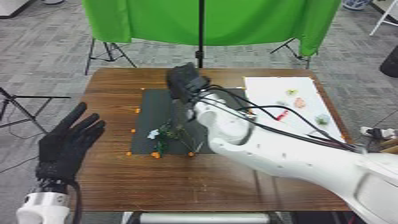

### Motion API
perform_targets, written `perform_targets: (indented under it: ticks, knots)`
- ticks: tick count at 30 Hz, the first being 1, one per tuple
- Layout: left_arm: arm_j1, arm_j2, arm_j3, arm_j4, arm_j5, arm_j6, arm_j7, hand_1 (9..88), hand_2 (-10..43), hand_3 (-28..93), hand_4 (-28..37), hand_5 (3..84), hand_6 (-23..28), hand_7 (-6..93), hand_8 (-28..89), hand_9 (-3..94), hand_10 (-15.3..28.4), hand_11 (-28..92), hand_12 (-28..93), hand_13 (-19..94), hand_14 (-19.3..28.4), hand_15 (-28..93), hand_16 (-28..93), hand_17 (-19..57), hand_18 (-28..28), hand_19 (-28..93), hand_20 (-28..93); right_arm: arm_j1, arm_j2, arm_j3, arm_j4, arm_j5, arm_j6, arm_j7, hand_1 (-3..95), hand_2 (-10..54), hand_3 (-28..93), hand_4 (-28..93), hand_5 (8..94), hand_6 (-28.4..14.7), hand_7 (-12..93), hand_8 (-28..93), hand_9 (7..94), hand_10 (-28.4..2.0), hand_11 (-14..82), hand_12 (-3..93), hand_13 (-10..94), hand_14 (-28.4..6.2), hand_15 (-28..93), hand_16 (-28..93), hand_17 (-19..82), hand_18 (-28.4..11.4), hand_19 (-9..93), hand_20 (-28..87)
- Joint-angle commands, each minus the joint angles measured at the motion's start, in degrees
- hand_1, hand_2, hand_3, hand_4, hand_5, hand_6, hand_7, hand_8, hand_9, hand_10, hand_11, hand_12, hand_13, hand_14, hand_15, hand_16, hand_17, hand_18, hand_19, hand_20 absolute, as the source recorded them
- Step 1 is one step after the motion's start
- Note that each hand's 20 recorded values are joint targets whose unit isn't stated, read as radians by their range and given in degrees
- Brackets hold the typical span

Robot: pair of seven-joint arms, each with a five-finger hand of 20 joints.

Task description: Arrange flowers

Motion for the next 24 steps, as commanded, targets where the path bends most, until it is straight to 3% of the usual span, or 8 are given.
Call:
perform_targets:
  ticks: [1,4,7,9,11,12,19,24]
  knots:
    - [-5.0,3.42,1.88,1.33,-0.74,-0.35,0.50,22.6,5.6,82,-26.7,34.5,7.6,10.3,-10,32.9,19.6,19,9,21,27.2,42,-9,-11.7,24.7,53,5,1.4,-6.3,-2.7,1.7,2.2,-2.6,1.5,56.1,-9.5,70,-28,88.5,2.8,17,3,93.7,-4.2,17.9,34.3,77,-3.2,65,29,25,-20.7,78,47]
    - [-7.7,2.12,2.63,2.08,0.35,-1.37,-1.41,22.6,5.6,82,-26.7,34.4,7.6,10.3,-10,32.9,19.5,19,9,21,27.2,42,-9,-11.6,24.7,53,5,0.5,-6.7,-2.5,2.8,2.2,-4.4,2.4,55.7,-9.5,70,-28,88.4,3.0,17,2,93.7,-4.7,16.9,34.4,75,-3.5,65,29,24,-20.5,77,47]
    - [-9.0,2.26,3.07,2.48,0.43,-1.44,-1.77,22.7,5.5,82,-26.8,34.5,7.6,10.3,-10,32.9,19.6,19,9,21,27.2,42,-9,-11.6,24.7,53,5,-0.9,-7.1,-0.7,3.6,0.9,-6.8,1.3,55.9,-9.5,69,-28,87.9,3.1,17,2,93.7,-4.9,16.1,34.5,74,-3.7,65,29,23,-20.3,77,47]
    - [-10.5,1.69,3.09,2.86,0.72,-1.51,-3.31,22.6,5.6,82,-26.8,34.5,7.6,10.4,-10,32.9,19.6,19,9,21,27.3,42,-9,-11.6,24.7,53,5,-2.6,-7.7,2.3,4.5,-1.1,-9.7,-0.2,55.4,-9.5,69,-28,87.3,3.3,17,1,93.5,-5.0,14.6,35.3,73,-3.7,65,29,22,-20.4,76,47]
    - [-11.3,1.18,3.15,3.12,1.01,-1.84,-3.76,22.6,5.6,82,-26.8,34.5,7.6,10.4,-10,32.9,19.6,19,9,21,27.3,42,-9,-11.6,24.7,53,5,-3.1,-8.0,3.4,5.0,-2.7,-11.9,-0.6,55.0,-9.5,69,-28,86.5,3.1,16,0,93.3,-5.2,13.7,35.4,73,-3.9,65,29,22,-20.5,76,47]
    - [-12.3,0.31,3.15,3.39,1.52,-2.04,-5.00,22.7,5.5,82,-26.8,34.5,7.6,10.4,-10,32.9,19.6,19,9,21,27.3,42,-9,-11.6,24.7,53,5,-4.4,-8.5,5.7,5.5,-3.8,-13.9,-1.7,54.7,-9.5,68,-28,86.1,3.1,16,0,93.0,-5.3,13.5,35.4,72,-4.0,65,29,21,-20.6,76,48]
    - [-11.4,0.78,3.09,3.47,1.21,-2.26,-4.54,22.6,5.5,82,-26.7,34.5,7.6,10.5,-10,32.9,19.6,19,9,21,27.2,42,-9,-11.7,24.7,53,5,-4.8,-8.2,6.0,4.6,-4.2,-16.8,-1.0,50.7,-9.5,66,-28,79.9,2.5,16,-1,87.4,-5.8,16.9,32.5,67,-5.7,70,22,18,-21.2,76,50]
    - [-8.8,2.83,3.03,3.06,-0.37,-1.76,-1.84,22.6,5.5,82,-26.7,34.5,7.6,10.4,-10,32.9,19.6,19,9,21,27.3,42,-9,-11.7,24.7,53,5,-4.8,-7.2,5.3,2.8,-4.3,-18.4,-0.7,41.4,-9.5,75,-28,73.6,2.7,17,-7,79.7,-8.1,29.0,23.8,63,-7.1,73,20,15,-22.2,75,52]
